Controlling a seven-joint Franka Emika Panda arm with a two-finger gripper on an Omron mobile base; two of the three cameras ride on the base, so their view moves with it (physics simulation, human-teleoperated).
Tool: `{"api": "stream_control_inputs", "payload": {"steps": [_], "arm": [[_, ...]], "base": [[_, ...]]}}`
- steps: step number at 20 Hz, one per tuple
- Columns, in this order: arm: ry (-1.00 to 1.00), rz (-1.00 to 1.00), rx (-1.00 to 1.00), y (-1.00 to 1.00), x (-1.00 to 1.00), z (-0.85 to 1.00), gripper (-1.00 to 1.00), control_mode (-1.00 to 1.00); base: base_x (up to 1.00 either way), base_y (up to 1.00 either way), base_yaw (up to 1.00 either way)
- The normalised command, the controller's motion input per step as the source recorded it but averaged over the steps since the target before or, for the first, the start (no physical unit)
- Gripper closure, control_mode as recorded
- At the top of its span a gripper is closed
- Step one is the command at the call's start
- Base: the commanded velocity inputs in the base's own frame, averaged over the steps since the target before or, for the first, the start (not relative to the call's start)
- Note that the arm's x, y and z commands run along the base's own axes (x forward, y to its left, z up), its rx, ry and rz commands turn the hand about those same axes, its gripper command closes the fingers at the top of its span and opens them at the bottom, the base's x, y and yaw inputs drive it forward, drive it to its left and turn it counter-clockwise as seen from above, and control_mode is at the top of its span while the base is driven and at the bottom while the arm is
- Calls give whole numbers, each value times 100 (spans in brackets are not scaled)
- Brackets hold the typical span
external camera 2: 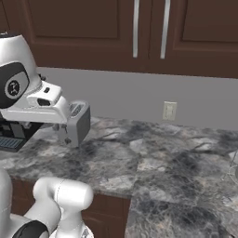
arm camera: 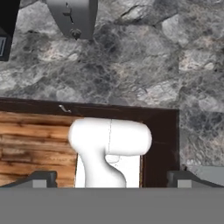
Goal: Navigate to the toaster oven.
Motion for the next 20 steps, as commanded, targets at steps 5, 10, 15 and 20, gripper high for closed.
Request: {"api": "stream_control_inputs", "payload": {"steps": [5,10,15,20], "arm": [[0,0,0,0,0,0,-100,100],[0,0,0,0,0,0,-100,100],[0,0,0,0,0,0,-100,100],[0,0,0,0,0,0,-100,100]], "base": [[-46,84,48],[-2,88,75],[-1,41,93],[-21,0,100]]}}
